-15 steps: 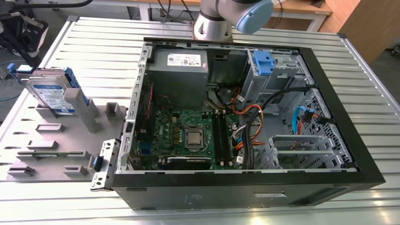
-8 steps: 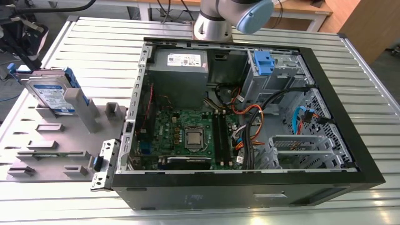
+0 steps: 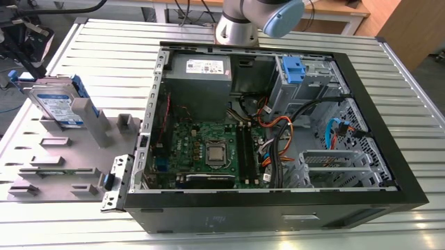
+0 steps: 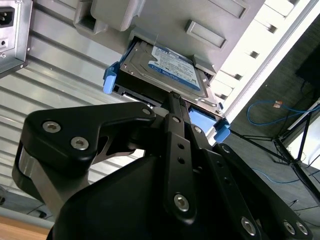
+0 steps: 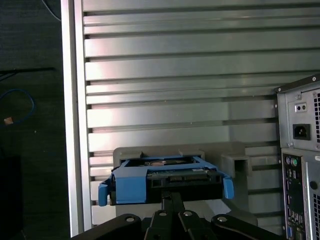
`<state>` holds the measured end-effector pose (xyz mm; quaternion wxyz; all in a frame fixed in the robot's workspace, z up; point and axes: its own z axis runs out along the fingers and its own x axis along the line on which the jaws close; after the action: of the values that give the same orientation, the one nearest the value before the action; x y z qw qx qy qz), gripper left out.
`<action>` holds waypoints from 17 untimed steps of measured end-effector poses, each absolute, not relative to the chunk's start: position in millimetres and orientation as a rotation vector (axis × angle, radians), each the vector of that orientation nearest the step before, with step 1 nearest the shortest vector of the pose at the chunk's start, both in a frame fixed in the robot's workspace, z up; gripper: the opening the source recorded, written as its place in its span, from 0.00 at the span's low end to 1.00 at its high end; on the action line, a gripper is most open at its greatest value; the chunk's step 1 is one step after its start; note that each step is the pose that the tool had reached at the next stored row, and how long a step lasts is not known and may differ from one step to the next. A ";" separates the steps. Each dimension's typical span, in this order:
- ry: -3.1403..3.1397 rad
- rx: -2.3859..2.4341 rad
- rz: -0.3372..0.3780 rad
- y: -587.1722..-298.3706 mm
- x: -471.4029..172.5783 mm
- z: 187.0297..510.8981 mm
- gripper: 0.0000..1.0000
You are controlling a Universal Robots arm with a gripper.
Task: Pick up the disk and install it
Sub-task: 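Pick up the disk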
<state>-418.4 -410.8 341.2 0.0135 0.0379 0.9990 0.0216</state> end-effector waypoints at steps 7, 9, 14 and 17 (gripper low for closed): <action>3.113 0.087 0.068 -410.8 -418.4 341.1 0.11; 3.114 0.054 0.068 -410.8 -418.4 341.1 0.11; 3.116 -0.063 0.069 -410.8 -418.4 341.0 0.11; 3.114 -0.146 0.068 -410.8 -418.4 341.1 0.11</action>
<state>-418.4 -410.8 341.1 0.0117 -0.0467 0.9986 0.0219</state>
